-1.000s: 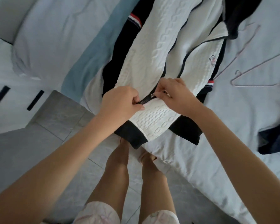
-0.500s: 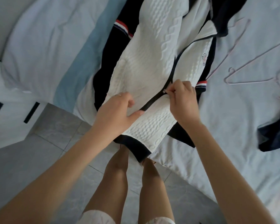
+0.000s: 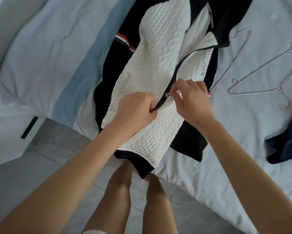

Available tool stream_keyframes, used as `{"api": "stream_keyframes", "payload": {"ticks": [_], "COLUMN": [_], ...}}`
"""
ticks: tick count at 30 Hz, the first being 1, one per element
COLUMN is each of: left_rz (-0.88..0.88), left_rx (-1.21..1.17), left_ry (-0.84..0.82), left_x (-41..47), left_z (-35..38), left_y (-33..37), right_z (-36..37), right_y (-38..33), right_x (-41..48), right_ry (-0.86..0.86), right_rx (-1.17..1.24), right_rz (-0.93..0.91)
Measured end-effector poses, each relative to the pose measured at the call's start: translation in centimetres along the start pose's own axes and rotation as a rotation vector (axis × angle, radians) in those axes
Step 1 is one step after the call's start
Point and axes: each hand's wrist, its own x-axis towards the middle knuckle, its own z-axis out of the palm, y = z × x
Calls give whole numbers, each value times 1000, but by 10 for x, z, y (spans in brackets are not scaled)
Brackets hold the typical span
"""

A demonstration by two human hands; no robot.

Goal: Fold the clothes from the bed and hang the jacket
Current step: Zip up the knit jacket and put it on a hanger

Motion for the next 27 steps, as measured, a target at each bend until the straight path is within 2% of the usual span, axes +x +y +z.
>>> {"api": "stream_keyframes", "payload": {"ticks": [5,8,12,14,16,19,24,27], "left_rz": [6,10,-62,-126,-146,-78,5,-60], "left_rx": [-67,-85,42,142,134,52,77,-211], "left_ry": [-45,-69,-180,-198,-55,149,50,-36], "left_x": [-7,-9,-5,-1,5,24,38,23], "left_z": [-24,-35,-42,-41,-39,-32,-26,-28], "left_y": [-8,-10,-18,-22,-19,-4,17,20], "right_z": [-7,-9,-3,0,1,-2,0,-2], "right_y": [42,60,46,31,19,2,-21,-20], "right_x": [61,90,93,83,71,52,12,-6], "right_ry": [-123,-193,-207,-153,-108,-94,-102,-52], "right_rx": [-91,-152,27,75,92,123,146,159], "right_rz": [24,150,268,247,193,141,56,66]}}
